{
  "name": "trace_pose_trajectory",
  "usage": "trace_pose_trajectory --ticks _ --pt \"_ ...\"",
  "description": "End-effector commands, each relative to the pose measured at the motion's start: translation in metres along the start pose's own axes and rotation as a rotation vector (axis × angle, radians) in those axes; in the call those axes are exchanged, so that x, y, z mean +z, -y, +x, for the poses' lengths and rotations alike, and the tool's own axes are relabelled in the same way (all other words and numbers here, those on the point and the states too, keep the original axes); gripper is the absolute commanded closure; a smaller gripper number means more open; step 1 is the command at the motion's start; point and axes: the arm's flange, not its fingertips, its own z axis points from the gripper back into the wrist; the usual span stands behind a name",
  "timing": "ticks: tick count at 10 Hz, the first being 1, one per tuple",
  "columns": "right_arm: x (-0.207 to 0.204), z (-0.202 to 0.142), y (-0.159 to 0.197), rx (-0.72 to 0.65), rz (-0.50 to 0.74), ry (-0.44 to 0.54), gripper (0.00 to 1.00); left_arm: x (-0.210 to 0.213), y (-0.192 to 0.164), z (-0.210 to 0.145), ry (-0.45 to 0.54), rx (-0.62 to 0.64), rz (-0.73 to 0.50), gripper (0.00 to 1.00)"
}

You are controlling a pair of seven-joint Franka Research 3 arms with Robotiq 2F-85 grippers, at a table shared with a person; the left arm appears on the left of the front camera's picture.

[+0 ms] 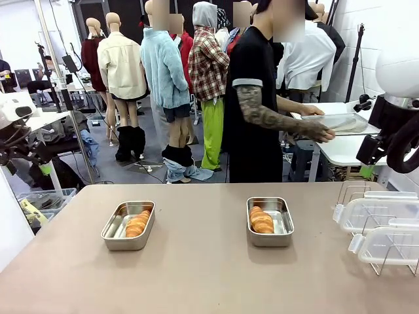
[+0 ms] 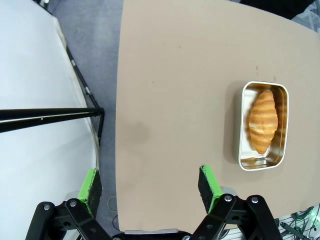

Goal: Place the bread in airtight containers.
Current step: Pick up one Airtight Container lid and hand it to the human.

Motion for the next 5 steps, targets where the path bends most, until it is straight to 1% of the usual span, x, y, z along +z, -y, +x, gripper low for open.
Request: trace_pose_trajectory --ticks 1,5 --pt "-0.0005 0.0037 -0.0003 -0.016 -0.012 0.003 0.00 0.0014 0.0011 -0.0030 -0.002 0.016 0.029 0.00" --pt "-0.0005 0.0037 -0.0003 -0.016 -0.012 0.003 0.00 0.0014 0.0011 -0.0030 -0.002 0.016 0.029 0.00"
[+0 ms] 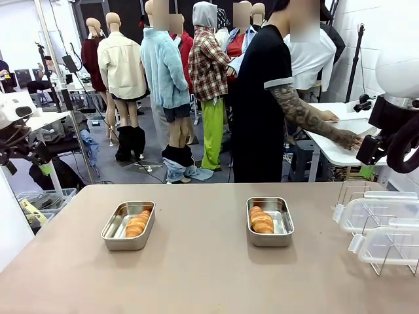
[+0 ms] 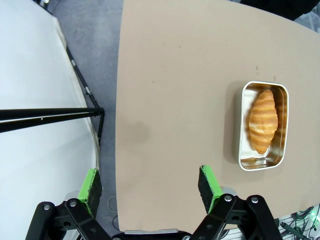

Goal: Place the bread in airtight containers.
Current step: Pick up one Airtight Container lid and hand it to the human.

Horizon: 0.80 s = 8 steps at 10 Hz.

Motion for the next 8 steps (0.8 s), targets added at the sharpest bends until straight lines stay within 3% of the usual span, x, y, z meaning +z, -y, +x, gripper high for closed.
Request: trace_pose_trajectory --ticks 1,8 --pt "-0.0005 0.0037 -0.0003 -0.016 -0.012 0.003 0.00 0.0015 0.0010 -0.0030 -0.002 0.016 0.029 0.00" --pt "-0.0005 0.0037 -0.0003 -0.016 -0.012 0.003 0.00 0.0015 0.0010 -0.0030 -0.002 0.016 0.029 0.00"
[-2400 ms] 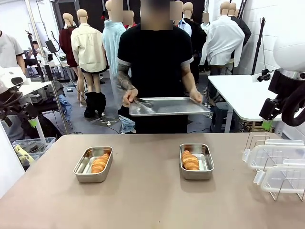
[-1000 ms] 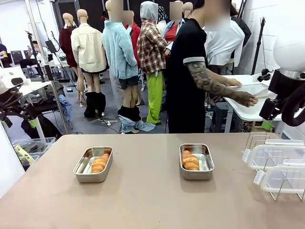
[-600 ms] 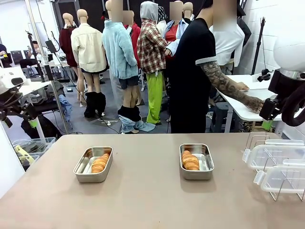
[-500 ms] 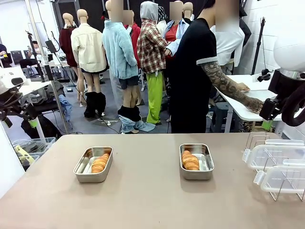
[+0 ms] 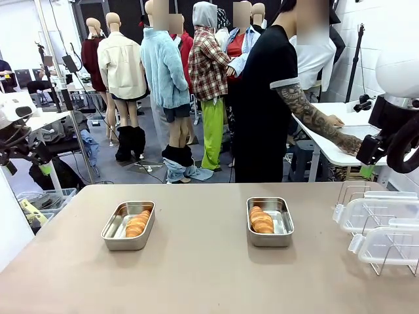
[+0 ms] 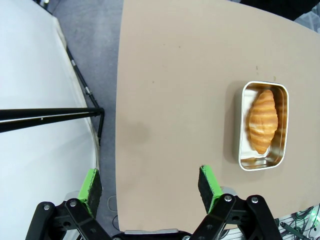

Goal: Place the bread in airtight containers.
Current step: Pick up one Airtight Container lid and hand it to the human.

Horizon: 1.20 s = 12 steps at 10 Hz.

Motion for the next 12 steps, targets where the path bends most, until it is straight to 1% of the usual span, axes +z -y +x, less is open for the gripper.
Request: trace_pose_trajectory --ticks 1,12 --pt "-0.0005 0.0037 -0.0003 -0.016 -0.012 0.003 0.00 0.0015 0.0010 -0.0030 -0.002 0.016 0.029 0.00" --pt "-0.0005 0.0037 -0.0003 -0.016 -0.012 0.003 0.00 0.0015 0.0010 -0.0030 -0.002 0.016 0.029 0.00"
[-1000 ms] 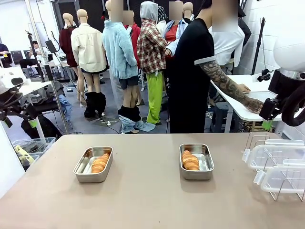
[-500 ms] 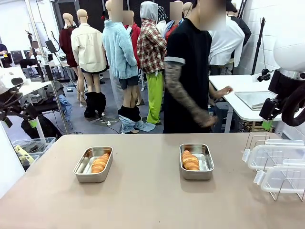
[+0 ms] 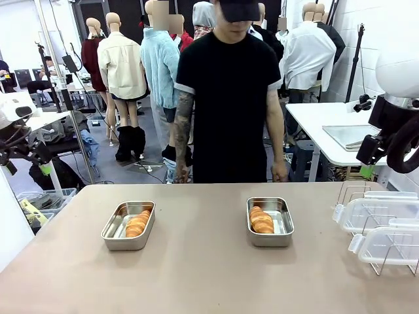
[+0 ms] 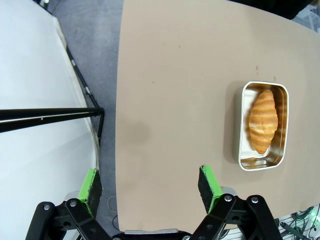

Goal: Place the bread in airtight containers.
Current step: Pick up one Airtight Container lid and hand it to the human.

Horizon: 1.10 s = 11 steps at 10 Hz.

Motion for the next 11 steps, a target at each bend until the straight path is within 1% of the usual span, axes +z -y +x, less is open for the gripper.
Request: trace_pose_trajectory --ticks 1,11 --pt "-0.0005 0.0037 -0.0003 -0.016 -0.012 0.003 0.00 0.0015 0.0010 -0.0030 -0.002 0.016 0.029 0.00" --pt "-0.0005 0.0037 -0.0003 -0.016 -0.012 0.003 0.00 0.0015 0.0010 -0.0030 -0.002 0.016 0.029 0.00"
